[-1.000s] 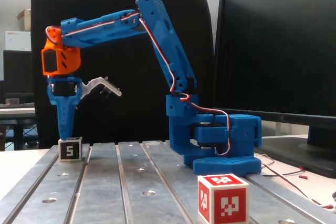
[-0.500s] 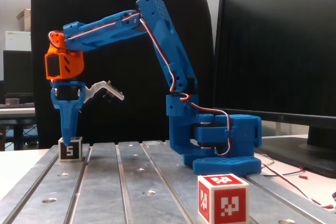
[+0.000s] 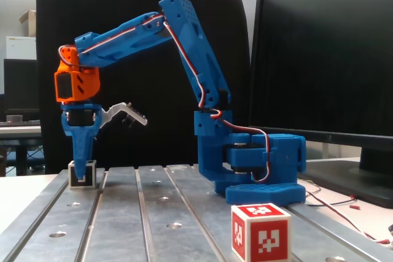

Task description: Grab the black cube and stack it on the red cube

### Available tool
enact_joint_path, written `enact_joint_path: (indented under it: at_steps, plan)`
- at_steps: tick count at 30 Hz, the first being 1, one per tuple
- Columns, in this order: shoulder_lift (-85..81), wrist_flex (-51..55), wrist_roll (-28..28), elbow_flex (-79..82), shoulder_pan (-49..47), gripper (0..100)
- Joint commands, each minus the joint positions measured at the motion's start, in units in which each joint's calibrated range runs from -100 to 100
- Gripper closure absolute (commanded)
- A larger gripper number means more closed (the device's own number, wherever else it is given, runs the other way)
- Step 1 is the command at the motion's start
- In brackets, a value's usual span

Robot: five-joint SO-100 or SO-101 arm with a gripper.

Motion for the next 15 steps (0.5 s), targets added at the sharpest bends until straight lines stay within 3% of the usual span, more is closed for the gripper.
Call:
enact_joint_path:
  at_steps: [1, 15]
  plan:
    - [-0.41, -0.31, 0.25, 0.14, -0.12, 71]
    - [-0.57, -2.70, 0.25, 3.03, -0.12, 71]
